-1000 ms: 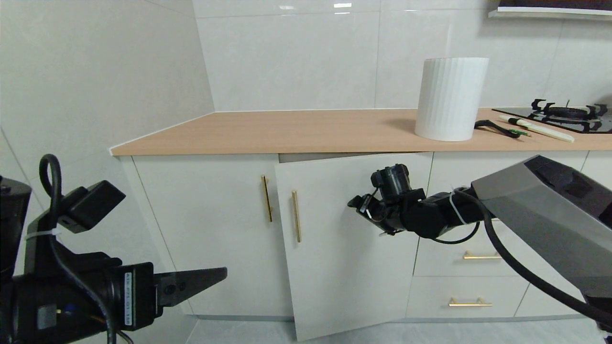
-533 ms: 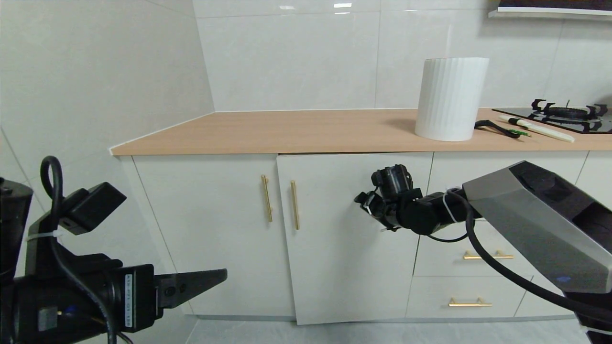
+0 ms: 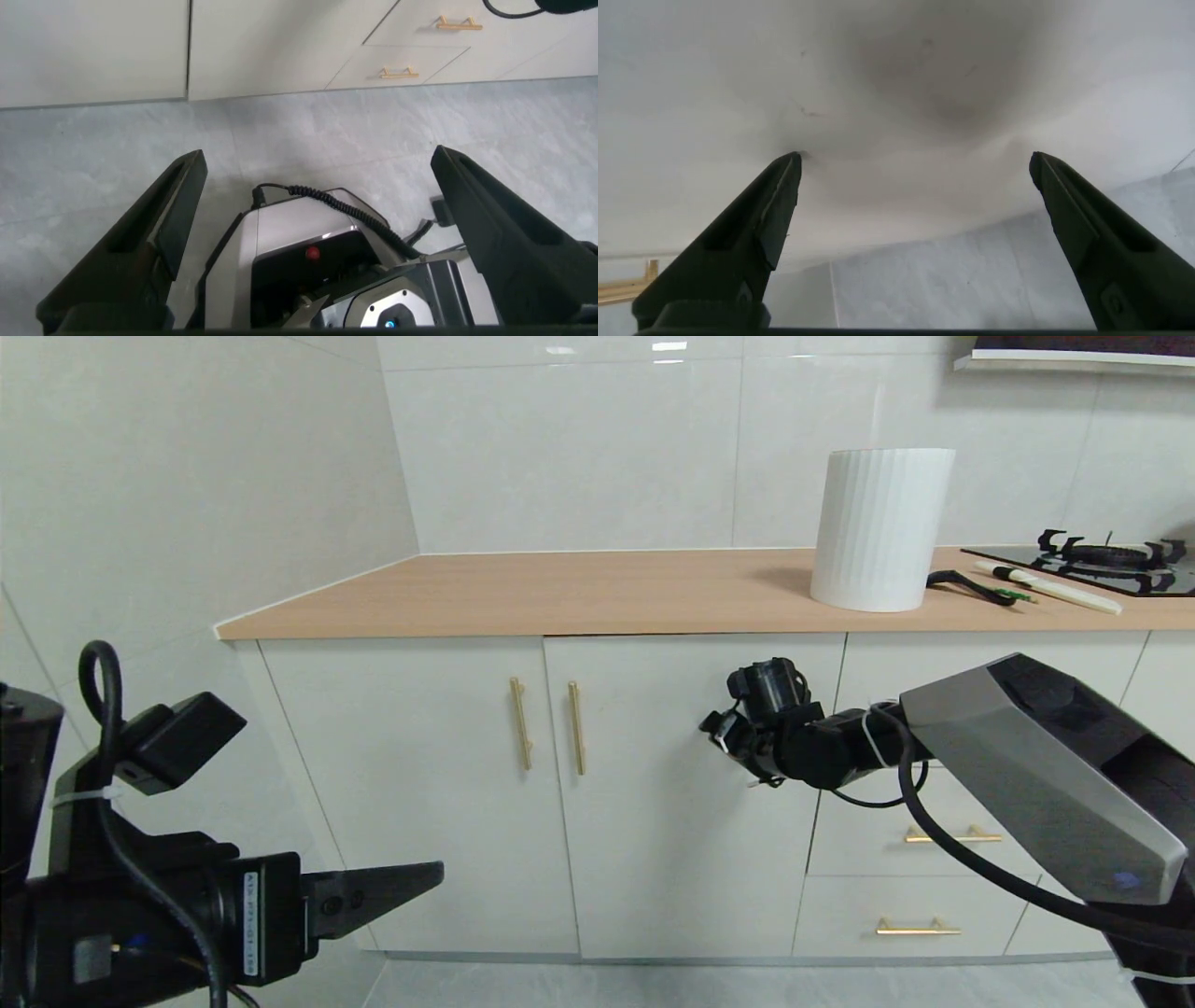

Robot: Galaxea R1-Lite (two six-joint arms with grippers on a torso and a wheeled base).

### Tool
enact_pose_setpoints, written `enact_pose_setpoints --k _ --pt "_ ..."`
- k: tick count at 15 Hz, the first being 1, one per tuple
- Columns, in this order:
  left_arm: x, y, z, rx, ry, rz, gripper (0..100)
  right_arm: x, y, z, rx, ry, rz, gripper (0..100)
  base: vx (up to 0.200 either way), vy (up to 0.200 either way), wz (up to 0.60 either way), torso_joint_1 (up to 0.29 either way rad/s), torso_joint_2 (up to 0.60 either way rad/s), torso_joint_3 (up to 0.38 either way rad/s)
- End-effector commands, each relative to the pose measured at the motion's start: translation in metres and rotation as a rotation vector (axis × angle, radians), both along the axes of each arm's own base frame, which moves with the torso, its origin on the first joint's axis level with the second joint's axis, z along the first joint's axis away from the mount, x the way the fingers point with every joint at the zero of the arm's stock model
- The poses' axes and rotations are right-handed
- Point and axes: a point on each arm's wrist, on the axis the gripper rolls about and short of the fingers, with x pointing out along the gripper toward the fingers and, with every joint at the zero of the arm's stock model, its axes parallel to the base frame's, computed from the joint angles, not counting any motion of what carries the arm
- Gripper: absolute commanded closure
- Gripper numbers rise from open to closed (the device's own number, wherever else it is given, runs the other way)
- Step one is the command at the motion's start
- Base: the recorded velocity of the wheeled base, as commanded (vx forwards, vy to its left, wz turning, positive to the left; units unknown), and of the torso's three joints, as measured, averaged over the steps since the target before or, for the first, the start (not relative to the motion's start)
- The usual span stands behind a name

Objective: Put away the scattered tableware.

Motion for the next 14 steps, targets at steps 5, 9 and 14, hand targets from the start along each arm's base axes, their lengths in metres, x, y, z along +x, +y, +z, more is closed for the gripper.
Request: enact_pose_setpoints --k 5,9,14 --pt "0.001 0.0 -0.001 0.001 0.003 0.0 0 0.002 -0.002 -0.001 -0.004 0.013 -0.012 0 0.0 0.0 0.0 0.0 0.0 0.0" --pt "0.0 0.0 -0.001 0.002 0.004 0.0 0 -0.003 -0.003 0.007 -0.005 0.016 -0.005 0 0.0 0.0 0.0 0.0 0.0 0.0" --pt "-0.001 0.001 -0.004 0.03 -0.01 -0.01 0 -0.08 -0.021 0.086 0.028 0.06 0.217 0 0.0 0.0 0.0 0.0 0.0 0.0"
